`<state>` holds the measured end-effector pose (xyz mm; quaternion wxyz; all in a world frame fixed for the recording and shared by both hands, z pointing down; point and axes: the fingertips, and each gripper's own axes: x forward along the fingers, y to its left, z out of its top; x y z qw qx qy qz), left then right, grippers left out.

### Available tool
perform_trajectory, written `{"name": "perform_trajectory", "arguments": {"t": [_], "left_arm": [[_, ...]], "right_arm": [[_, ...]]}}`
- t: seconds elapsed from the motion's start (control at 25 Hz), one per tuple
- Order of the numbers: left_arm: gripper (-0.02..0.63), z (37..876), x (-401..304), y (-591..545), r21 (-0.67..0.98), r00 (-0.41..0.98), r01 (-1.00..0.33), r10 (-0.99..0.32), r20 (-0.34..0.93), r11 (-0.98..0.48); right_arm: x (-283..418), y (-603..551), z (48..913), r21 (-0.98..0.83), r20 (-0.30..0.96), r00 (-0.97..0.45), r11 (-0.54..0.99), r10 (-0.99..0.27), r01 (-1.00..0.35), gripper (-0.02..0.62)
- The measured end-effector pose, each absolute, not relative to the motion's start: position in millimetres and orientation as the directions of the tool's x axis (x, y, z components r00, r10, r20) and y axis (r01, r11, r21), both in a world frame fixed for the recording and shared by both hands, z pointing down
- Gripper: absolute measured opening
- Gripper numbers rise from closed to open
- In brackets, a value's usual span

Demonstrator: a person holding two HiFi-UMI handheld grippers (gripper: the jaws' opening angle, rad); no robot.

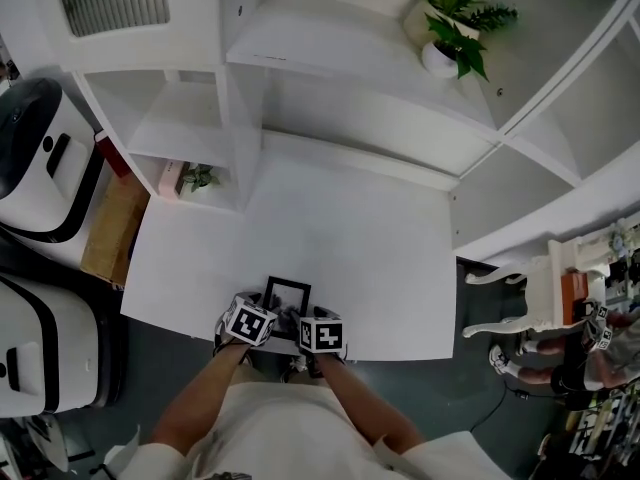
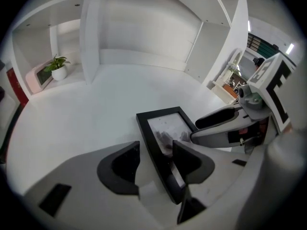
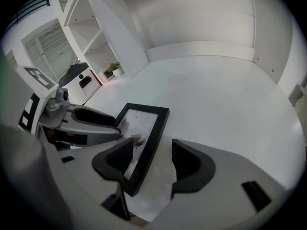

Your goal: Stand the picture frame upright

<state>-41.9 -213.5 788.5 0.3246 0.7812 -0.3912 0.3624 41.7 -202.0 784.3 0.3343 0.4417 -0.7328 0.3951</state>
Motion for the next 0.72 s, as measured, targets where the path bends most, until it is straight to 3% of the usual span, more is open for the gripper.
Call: {"name": "perform_trajectory", "arguments": {"t": [0.32,0.72], "left_arm": [[0.186,790.6,-35.7,-212.3,0.247,0.459,-0.834,-0.374,0.806,-0.493],[0.169,787.7,-39.9,-212.7,0.275,0.466,-0.850,-0.398,0.790,-0.450]], "right_arm": [[40.5,-201.3,788.7,-0.240,0.844,-0.365,0.332,-0.393,-0.912,0.250],[32.4,-202.0,789.0,-0.308,0.827,-0.409,0.299,-0.385,-0.903,0.155]]}}
